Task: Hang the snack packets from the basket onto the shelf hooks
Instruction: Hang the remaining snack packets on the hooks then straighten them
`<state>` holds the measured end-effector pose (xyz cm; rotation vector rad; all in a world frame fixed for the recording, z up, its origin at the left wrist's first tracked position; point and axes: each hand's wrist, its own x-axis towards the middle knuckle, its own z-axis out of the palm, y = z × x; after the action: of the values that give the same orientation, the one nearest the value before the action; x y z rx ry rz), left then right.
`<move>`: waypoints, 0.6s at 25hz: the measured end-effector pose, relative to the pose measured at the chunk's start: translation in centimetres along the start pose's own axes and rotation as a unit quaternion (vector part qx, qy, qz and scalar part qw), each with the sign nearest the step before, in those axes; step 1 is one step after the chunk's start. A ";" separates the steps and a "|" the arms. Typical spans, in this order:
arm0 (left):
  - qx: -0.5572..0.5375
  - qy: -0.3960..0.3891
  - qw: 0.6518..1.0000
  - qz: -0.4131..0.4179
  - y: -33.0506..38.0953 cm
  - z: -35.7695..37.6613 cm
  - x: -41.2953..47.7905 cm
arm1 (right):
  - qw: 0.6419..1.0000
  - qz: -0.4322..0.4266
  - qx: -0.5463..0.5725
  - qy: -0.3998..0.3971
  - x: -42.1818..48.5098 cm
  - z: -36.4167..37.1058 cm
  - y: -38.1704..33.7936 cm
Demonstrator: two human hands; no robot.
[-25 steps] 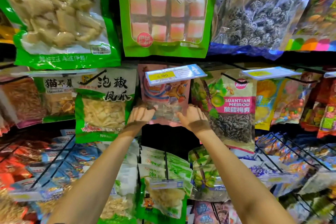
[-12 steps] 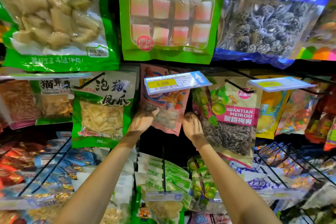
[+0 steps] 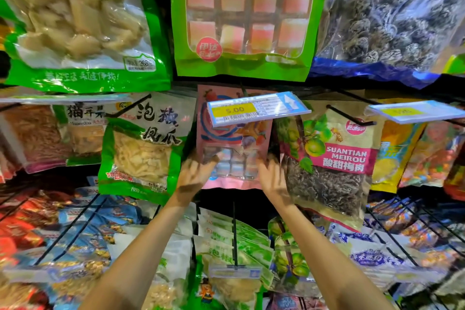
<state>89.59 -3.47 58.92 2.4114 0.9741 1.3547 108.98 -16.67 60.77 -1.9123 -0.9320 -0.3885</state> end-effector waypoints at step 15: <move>-0.151 -0.124 0.937 -0.290 3.6 0.5 -0.3 | 0.958 0.128 0.074 -0.247 -1.1 0.5 -1.5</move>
<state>91.47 -6.36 60.16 1.8037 1.1776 0.8825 107.04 -16.33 60.73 -1.9926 -0.9774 0.3211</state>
